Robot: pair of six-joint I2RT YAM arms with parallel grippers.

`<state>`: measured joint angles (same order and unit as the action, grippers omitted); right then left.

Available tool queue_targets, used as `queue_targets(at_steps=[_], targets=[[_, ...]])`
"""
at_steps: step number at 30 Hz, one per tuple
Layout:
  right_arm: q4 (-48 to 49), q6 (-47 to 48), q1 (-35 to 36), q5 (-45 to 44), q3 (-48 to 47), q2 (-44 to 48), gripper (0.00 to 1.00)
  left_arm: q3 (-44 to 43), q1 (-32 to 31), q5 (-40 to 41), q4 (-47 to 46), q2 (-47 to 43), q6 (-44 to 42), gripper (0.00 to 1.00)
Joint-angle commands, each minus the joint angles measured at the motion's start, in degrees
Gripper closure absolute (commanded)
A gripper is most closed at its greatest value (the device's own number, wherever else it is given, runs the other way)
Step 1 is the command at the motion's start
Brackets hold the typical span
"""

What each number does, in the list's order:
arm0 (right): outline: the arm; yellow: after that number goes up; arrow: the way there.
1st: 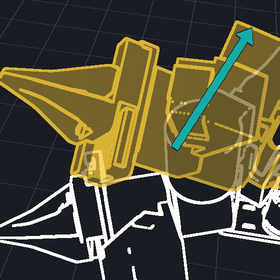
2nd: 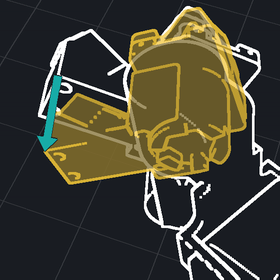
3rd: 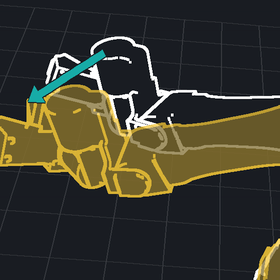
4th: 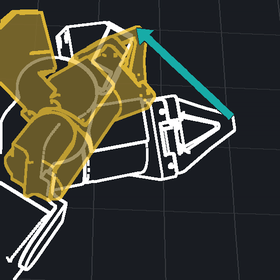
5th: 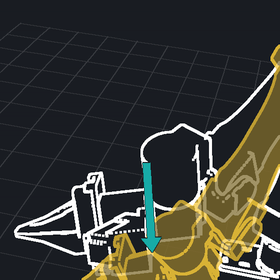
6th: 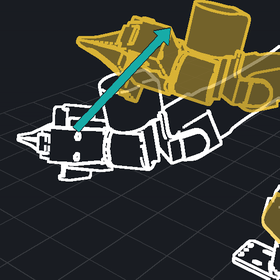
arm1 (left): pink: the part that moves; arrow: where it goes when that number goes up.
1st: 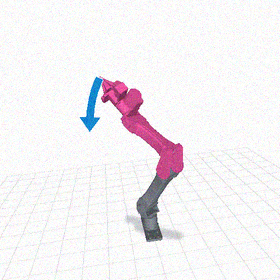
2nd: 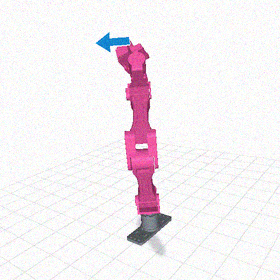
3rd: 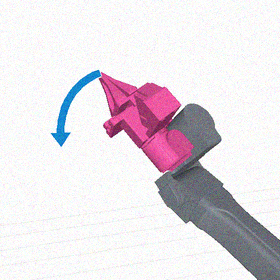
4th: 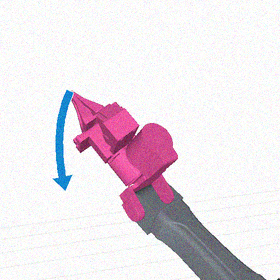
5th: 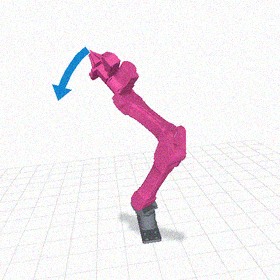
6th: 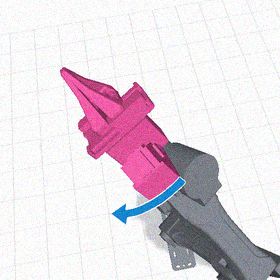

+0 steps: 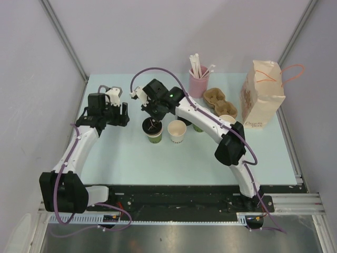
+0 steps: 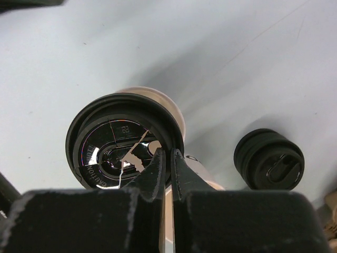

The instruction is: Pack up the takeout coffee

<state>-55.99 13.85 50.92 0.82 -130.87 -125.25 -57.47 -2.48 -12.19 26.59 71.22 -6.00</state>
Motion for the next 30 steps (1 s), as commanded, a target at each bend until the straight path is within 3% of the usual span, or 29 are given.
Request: queue_targets(at_steps=[1,23,30], targets=[[-1.2,-2.2,-1.0,-2.0,-2.4,-2.5,1.0,0.2,0.6,-1.0,-1.4,-1.3,-0.2,0.27],[1.5,-2.2,-0.3,-0.4,-0.7,-5.6,1.0,0.3,0.6,-2.3,-1.4,-1.1,-0.7,0.27],[2.7,-2.1,0.0,-0.4,1.2,-5.4,1.0,1.2,0.6,-7.7,-1.5,-0.2,1.5,0.3]])
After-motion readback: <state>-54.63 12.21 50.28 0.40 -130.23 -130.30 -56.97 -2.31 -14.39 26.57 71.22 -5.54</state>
